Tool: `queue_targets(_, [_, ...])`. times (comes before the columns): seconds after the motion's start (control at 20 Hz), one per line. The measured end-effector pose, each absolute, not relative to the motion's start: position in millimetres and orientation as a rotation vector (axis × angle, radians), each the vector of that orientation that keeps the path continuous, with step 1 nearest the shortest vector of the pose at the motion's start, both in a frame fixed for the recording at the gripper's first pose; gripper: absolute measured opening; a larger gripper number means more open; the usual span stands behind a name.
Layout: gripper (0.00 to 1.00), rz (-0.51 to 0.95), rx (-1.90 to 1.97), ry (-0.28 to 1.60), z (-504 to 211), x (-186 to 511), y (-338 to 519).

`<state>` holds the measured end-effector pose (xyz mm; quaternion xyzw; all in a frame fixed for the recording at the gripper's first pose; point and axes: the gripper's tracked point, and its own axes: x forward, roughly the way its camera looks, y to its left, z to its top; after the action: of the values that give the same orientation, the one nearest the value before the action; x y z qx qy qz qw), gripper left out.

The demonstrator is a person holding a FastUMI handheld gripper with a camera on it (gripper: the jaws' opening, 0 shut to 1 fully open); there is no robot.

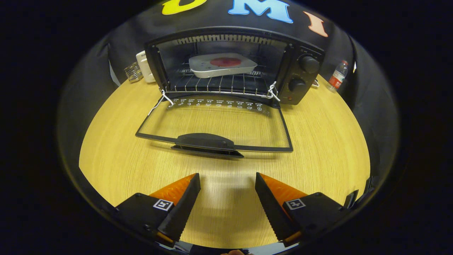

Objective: Open the toaster oven, put the food inside, and close the toaster oven door.

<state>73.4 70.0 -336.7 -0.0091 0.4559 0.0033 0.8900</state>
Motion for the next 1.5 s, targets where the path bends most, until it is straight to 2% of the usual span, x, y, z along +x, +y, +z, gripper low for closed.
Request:
queue_targets(0.25, [1.00, -0.039, -0.017, 0.936, -347.1, 90.5, 74.9])
queue_targets(0.5, [0.97, -0.065, 0.050, 0.954, -350.3, 108.0, 80.4])
queue_targets(0.75, [0.97, -0.029, -0.057, 0.920, -338.8, 110.6, 78.1])
queue_targets(1.15, [0.97, 0.017, -0.020, 0.811, -278.4, 107.0, 82.6])
queue_targets(1.5, [0.97, -0.002, 0.053, 0.613, -178.9, 176.4, 61.8])
